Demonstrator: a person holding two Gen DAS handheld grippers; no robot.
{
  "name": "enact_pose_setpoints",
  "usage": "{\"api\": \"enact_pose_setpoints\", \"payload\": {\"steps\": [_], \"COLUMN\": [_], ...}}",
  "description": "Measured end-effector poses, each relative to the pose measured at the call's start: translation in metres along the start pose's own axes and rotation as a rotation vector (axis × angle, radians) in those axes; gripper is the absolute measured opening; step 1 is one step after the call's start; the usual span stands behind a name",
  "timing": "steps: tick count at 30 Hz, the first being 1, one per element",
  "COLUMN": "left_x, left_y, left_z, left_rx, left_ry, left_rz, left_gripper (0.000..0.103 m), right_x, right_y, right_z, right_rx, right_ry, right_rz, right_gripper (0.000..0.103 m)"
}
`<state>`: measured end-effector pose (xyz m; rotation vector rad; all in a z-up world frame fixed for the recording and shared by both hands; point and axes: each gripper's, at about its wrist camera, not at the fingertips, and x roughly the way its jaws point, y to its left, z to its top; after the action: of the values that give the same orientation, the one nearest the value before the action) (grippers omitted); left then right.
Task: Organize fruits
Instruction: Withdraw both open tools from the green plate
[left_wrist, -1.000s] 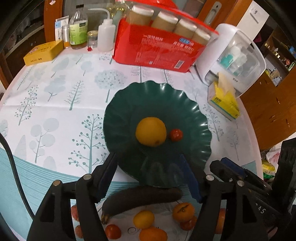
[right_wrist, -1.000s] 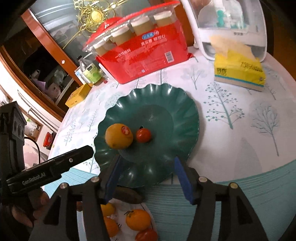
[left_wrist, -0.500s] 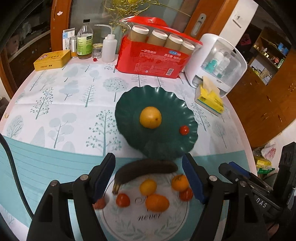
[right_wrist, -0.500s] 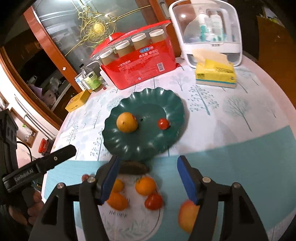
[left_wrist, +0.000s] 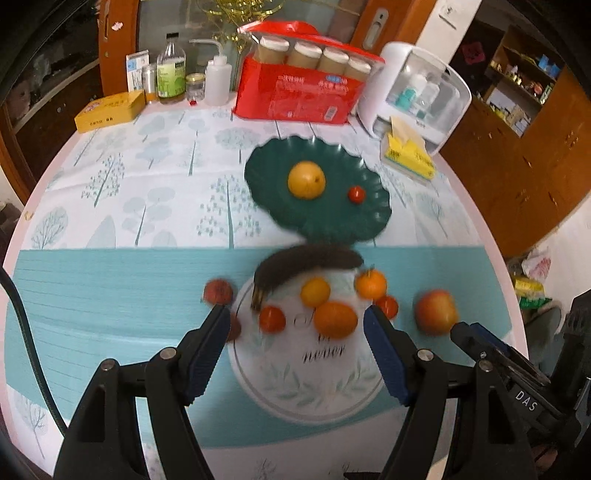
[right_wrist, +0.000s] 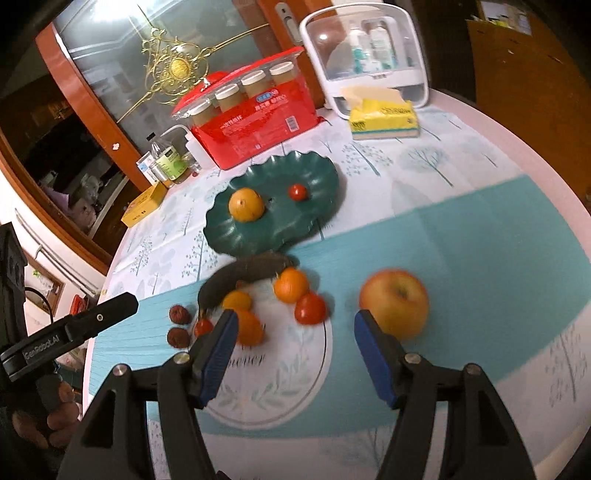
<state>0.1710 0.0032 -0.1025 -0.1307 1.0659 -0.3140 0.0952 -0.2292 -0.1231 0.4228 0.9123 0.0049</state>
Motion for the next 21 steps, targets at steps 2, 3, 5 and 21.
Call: {"api": "enact_pose_setpoints", "payload": {"steps": [2, 3, 5, 21], "left_x": [0.001, 0.001, 0.002, 0.005], "left_y": [0.001, 0.002, 0.003, -0.014], "left_z": [-0.008, -0.014, -0.023, -0.040], "left_rx": [0.005, 0.005, 0.005, -0.081], "left_ry": [0.023, 0.038, 0.057, 0.093], "left_rz": [-0.002, -0.002, -0.006, 0.049], "left_gripper": [0.073, 0.073, 0.073, 0.074], "right_x": [-0.004, -0.007, -0.012, -0.016], "right_y": [0.001, 0.002, 0.004, -0.021], "right_z": [-0.013, -0.019, -0.030, -0.044], "right_rx": [0.013, 0.017, 0.016, -0.094], "right_ry": [-0.002, -0.004, -0.013, 0.018], "right_rz": [-0.016, -0.024, -0.049, -0.125], "right_gripper": [0.065, 0.065, 0.066, 0.065]}}
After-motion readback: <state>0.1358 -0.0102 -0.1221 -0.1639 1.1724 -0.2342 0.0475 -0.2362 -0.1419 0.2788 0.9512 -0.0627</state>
